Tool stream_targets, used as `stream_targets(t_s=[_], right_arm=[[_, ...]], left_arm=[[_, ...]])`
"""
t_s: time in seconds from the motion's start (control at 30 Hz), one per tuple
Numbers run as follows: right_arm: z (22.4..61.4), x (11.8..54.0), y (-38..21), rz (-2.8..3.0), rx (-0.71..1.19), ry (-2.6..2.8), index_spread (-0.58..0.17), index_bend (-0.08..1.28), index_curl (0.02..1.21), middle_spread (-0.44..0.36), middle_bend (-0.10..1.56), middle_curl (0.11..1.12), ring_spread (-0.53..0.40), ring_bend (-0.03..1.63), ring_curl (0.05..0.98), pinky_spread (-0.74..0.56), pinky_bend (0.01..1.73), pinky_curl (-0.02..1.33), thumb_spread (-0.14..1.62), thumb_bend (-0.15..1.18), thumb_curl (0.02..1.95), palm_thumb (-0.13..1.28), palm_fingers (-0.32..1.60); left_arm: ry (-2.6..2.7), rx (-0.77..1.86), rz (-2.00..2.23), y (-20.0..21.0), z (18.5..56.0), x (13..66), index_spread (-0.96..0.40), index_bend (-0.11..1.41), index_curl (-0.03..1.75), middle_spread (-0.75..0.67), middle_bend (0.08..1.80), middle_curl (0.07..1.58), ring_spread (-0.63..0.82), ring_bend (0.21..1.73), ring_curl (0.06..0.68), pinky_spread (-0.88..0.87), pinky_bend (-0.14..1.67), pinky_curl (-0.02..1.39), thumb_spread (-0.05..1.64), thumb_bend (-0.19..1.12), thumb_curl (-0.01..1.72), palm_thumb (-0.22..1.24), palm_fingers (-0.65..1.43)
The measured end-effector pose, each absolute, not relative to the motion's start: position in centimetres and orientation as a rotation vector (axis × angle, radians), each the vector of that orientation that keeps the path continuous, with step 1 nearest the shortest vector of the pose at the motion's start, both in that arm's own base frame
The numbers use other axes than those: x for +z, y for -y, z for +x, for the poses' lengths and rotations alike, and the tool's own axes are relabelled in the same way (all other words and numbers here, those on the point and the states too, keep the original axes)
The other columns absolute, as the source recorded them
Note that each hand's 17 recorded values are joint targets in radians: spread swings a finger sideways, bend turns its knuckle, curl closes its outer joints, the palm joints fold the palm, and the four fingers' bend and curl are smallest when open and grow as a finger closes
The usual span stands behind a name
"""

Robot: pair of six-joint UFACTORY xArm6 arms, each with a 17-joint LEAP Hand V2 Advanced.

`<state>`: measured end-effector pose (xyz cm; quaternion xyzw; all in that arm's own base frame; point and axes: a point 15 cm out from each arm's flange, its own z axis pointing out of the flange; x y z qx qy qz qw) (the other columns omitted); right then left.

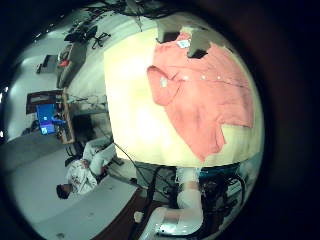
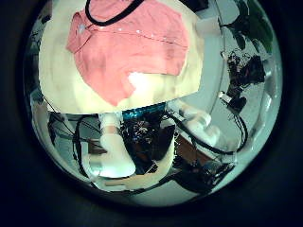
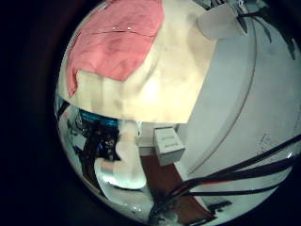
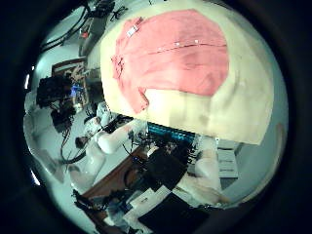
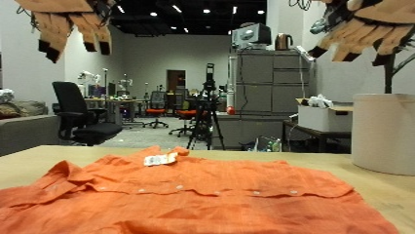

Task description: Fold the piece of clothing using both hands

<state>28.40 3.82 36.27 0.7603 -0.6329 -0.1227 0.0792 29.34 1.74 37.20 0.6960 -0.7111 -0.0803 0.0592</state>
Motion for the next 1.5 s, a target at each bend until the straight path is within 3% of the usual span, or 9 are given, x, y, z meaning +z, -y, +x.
stream_targets(t_s=[0.17, 0.3, 0.47, 0.73, 0.83, 1.07, 1.5], right_arm=[[28.8, 36.8, -3.8, 2.281, -0.354, 1.909, -0.298, 0.17, 0.3, 0.116, 0.19, 0.32, 0.237, 0.22, 0.254, 0.31, 0.22, 0.33, 1.08, -0.02, 0.25, 0.36, 0.13], [29.1, 37.3, -4.1, 2.295, -0.35, 1.897, -0.3, 0.17, 0.3, 0.037, 0.19, 0.32, 0.239, 0.21, 0.255, 0.31, 0.22, 0.33, 1.08, -0.02, 0.25, 0.36, 0.13], [29.3, 37.6, -4.6, 2.324, -0.34, 1.873, -0.3, 0.17, 0.3, 0.002, 0.19, 0.32, 0.24, 0.21, 0.257, 0.32, 0.22, 0.33, 1.08, -0.02, 0.25, 0.36, 0.14], [29.0, 36.9, -5.6, 2.346, -0.348, 1.821, -0.3, 0.16, 0.3, 0.053, 0.19, 0.31, 0.227, 0.23, 0.264, 0.3, 0.23, 0.33, 1.09, -0.02, 0.25, 0.37, 0.15], [28.3, 35.4, -6.5, 2.354, -0.372, 1.767, -0.303, 0.17, 0.3, 0.04, 0.19, 0.31, 0.227, 0.22, 0.261, 0.29, 0.23, 0.33, 1.09, -0.02, 0.25, 0.39, 0.13], [26.8, 31.3, -6.2, 2.296, -0.463, 1.767, -0.308, 0.17, 0.3, 0.048, 0.19, 0.32, 0.227, 0.19, 0.254, 0.29, 0.22, 0.33, 1.09, -0.02, 0.26, 0.42, 0.14], [27.1, 30.1, -5.3, 2.332, -0.505, 1.708, -0.305, 0.19, 0.33, 0.084, 0.21, 0.33, 0.255, 0.16, 0.189, 0.28, 0.24, 0.33, 1.09, -0.02, 0.25, 0.43, 0.1]], left_arm=[[2.18, -0.229, 2.084, -1.2, 29.4, 37.2, 0.03, 0.16, 0.3, 0.21, 0.22, 0.37, 0.43, 0.59, 0.181, 0.46, 0.31, 0.31, 0.95, -0.02, 0.3, 0.08, 0.15], [2.171, -0.23, 2.08, -1.3, 29.0, 37.6, 0.02, 0.16, 0.3, 0.2, 0.23, 0.38, 0.43, 0.58, 0.179, 0.46, 0.31, 0.31, 0.95, -0.03, 0.3, 0.09, 0.16], [2.168, -0.238, 2.067, -1.3, 29.0, 37.5, 0.01, 0.17, 0.31, 0.18, 0.23, 0.38, 0.43, 0.57, 0.176, 0.47, 0.3, 0.3, 0.95, -0.03, 0.3, 0.09, 0.19], [2.178, -0.329, 1.961, -1.7, 25.4, 33.4, 0.0, 0.17, 0.31, 0.13, 0.21, 0.38, 0.34, 0.59, 0.183, 0.4, 0.31, 0.31, 1.0, -0.02, 0.3, 0.15, 0.21], [2.206, -0.4, 1.902, -2.5, 23.4, 30.0, -0.02, 0.2, 0.33, 0.17, 0.16, 0.35, 0.37, 0.57, 0.178, 0.42, 0.31, 0.31, 1.0, -0.02, 0.3, 0.16, 0.15], [2.37, -0.462, 1.806, -3.8, 22.5, 23.9, -0.06, 0.28, 0.38, 0.26, 0.14, 0.3, 0.47, 0.48, 0.159, 0.47, 0.3, 0.31, 1.0, -0.03, 0.3, 0.16, 0.07], [2.402, -0.487, 1.787, 2.0, 22.0, 20.7, 0.01, 0.27, 0.39, 0.46, 0.16, 0.22, 0.62, 0.42, 0.153, 0.58, 0.24, 0.29, 0.9, -0.04, 0.3, 0.1, -0.06]])
